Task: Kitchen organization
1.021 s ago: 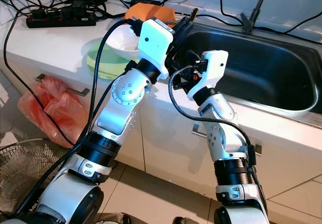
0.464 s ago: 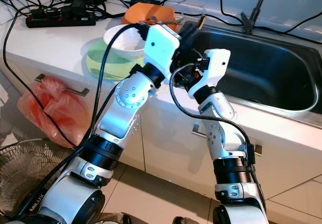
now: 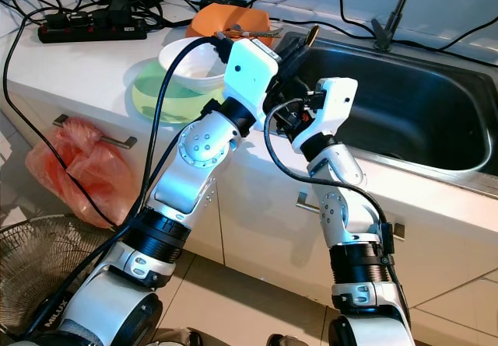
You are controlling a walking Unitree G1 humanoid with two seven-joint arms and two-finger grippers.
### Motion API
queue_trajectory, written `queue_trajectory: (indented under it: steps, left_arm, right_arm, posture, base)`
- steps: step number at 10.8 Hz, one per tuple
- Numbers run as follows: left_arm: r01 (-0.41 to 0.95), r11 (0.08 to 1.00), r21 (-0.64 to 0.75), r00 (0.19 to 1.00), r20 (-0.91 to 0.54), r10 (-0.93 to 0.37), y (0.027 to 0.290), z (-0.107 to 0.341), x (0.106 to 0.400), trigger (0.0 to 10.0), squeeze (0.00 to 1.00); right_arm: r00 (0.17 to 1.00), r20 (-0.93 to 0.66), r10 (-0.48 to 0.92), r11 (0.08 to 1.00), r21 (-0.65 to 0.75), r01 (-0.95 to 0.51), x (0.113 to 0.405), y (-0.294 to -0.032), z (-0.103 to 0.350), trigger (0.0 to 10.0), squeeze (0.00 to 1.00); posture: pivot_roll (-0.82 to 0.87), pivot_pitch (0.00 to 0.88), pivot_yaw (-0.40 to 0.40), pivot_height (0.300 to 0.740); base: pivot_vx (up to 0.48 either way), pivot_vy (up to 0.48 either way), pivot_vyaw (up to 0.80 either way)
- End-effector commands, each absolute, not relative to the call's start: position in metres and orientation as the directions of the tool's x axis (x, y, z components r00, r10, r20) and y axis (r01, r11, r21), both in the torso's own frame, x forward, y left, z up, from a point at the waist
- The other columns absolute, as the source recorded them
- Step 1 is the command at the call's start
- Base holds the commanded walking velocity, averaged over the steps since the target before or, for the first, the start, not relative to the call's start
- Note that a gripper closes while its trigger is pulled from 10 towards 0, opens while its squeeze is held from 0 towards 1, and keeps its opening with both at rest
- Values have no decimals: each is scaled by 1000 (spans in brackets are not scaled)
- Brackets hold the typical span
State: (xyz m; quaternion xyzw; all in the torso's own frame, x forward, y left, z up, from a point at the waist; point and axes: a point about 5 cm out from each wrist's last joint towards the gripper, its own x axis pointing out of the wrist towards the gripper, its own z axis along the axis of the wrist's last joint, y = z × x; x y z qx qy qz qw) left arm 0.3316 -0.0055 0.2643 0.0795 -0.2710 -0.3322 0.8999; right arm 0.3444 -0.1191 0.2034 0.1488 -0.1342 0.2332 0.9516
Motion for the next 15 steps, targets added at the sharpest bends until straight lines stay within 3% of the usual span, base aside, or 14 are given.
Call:
queue_trajectory:
  steps: [1,15]
  left_arm:
    - [554,771,316,616,467,-634,-6,272,328,10000,0]
    - [546,780,306,631,463,-623,-4,273,332,10000,0]
  right_arm:
    - [853,344,392,852,214,-477,346,-121,209,0,0]
    - [849,353,393,850,213,-482,347,-120,209,0,0]
  posture:
    - [-1,91,-37,740]
    - [-6,88,-33,740]
  base:
    - [0,0,0]
    - [0,0,0]
